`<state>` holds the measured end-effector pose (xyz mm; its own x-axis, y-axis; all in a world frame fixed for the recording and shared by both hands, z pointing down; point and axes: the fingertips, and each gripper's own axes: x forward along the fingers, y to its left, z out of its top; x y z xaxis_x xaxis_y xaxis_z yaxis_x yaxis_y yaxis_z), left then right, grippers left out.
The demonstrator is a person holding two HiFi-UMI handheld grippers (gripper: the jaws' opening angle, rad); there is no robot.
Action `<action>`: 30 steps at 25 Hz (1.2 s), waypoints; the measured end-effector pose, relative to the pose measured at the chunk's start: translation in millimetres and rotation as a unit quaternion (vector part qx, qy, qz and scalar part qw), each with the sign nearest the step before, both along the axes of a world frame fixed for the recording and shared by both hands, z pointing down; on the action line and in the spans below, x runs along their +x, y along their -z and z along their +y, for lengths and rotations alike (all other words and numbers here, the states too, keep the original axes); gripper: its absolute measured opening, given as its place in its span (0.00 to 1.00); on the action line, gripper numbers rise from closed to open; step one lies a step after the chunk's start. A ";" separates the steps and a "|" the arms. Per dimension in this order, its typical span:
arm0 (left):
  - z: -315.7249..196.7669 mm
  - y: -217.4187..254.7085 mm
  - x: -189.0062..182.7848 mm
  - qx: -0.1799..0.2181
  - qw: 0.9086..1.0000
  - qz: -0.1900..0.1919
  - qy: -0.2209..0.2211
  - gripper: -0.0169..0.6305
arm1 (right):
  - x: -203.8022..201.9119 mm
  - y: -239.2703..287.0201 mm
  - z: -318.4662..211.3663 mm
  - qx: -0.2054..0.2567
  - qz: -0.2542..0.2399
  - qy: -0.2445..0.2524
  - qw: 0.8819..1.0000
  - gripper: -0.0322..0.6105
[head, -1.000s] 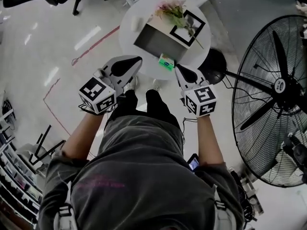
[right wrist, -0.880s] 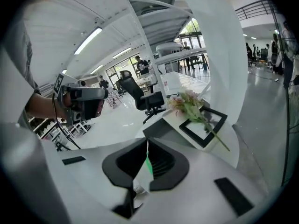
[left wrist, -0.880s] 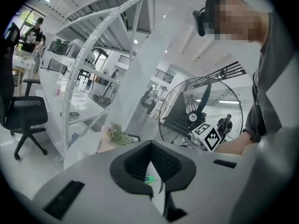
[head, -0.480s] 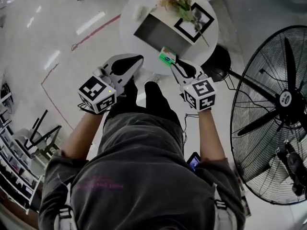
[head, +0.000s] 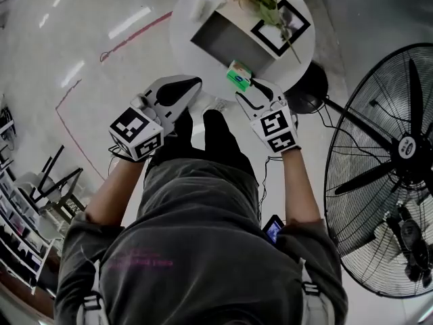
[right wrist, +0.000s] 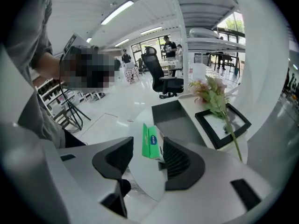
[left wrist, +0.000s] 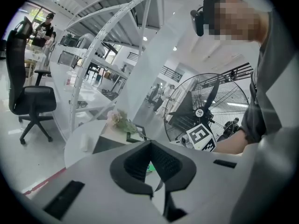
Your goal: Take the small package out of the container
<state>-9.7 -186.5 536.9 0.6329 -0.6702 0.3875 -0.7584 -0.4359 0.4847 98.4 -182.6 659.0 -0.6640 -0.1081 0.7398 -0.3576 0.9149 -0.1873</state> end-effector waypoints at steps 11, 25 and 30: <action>11.4 -20.1 -2.7 -0.019 1.000 0.003 0.005 0.05 | -1.0 -42.4 1.3 0.076 0.079 0.049 0.993 0.41; 18.5 -19.3 -6.9 -0.016 1.000 0.001 -0.006 0.05 | -2.0 -49.2 -12.0 0.118 0.103 0.015 0.987 0.23; 20.6 -6.0 -11.1 -0.004 1.000 0.000 -0.011 0.05 | -2.0 -30.6 -17.8 0.124 0.090 -0.019 0.988 0.22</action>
<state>-20.8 -165.9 542.8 0.6472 -0.6533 0.3928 -0.7486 -0.4475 0.4892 96.5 -200.4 689.6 -0.5156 -0.3239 0.7933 -0.3996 0.9099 0.1117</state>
